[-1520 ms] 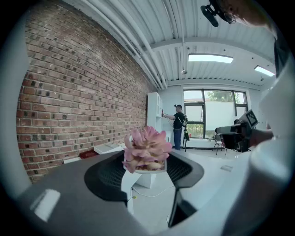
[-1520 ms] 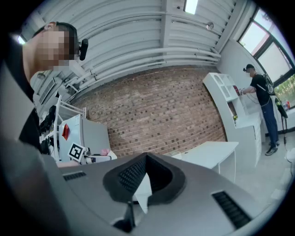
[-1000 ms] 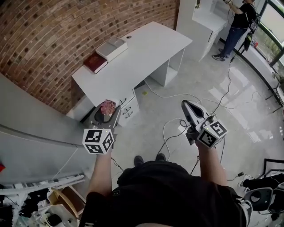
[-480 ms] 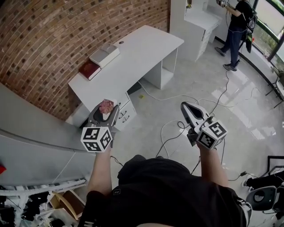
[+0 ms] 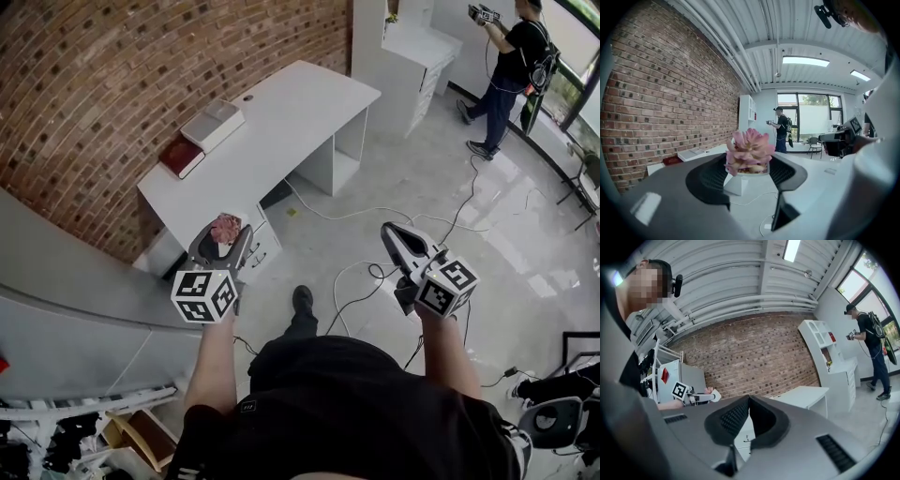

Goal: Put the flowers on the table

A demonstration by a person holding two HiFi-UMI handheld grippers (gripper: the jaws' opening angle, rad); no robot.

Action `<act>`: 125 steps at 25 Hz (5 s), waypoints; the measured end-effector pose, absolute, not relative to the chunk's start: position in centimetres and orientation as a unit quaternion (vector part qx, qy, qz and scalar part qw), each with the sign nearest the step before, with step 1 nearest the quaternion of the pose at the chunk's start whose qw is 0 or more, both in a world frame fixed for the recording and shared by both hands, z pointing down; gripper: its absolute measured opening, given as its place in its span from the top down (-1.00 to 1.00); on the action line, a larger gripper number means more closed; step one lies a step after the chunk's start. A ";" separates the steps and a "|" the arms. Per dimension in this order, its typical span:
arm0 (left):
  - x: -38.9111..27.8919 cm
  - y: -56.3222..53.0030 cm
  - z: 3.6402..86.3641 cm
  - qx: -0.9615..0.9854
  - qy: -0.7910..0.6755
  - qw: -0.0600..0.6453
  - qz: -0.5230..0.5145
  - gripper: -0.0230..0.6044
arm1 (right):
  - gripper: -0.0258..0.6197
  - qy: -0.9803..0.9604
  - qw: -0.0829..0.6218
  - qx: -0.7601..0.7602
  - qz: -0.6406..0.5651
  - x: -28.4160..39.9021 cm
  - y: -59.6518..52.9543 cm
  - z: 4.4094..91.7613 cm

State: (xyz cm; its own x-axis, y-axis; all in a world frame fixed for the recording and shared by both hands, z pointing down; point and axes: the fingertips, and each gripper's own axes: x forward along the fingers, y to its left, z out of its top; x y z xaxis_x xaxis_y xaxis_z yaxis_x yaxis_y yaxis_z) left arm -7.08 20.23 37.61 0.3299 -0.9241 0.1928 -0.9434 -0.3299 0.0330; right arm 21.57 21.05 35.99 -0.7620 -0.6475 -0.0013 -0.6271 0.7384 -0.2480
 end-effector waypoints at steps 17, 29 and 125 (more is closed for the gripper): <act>-8.9 9.2 40.9 0.825 -0.551 0.098 0.076 0.07 | 0.88 0.922 0.018 -0.351 -0.161 18.7 10.9 39.6; -13.0 -0.6 41.5 0.831 -0.541 0.118 0.061 0.07 | 0.88 0.921 -0.012 -0.353 -0.162 13.9 1.5 38.8; -13.4 -48.0 70.1 0.797 -0.492 0.278 0.213 0.07 | 0.88 0.911 -0.143 -0.238 -0.305 1.1 -46.1 55.3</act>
State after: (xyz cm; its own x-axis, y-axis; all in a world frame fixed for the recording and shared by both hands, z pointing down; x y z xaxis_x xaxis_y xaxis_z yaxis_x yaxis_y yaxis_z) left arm -13.36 -48.02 70.06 0.4258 -0.6647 0.6139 -0.9024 -0.3617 0.2342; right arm 1.06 -46.10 55.32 -0.8452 -0.3468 0.4065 -0.5218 0.7001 -0.4875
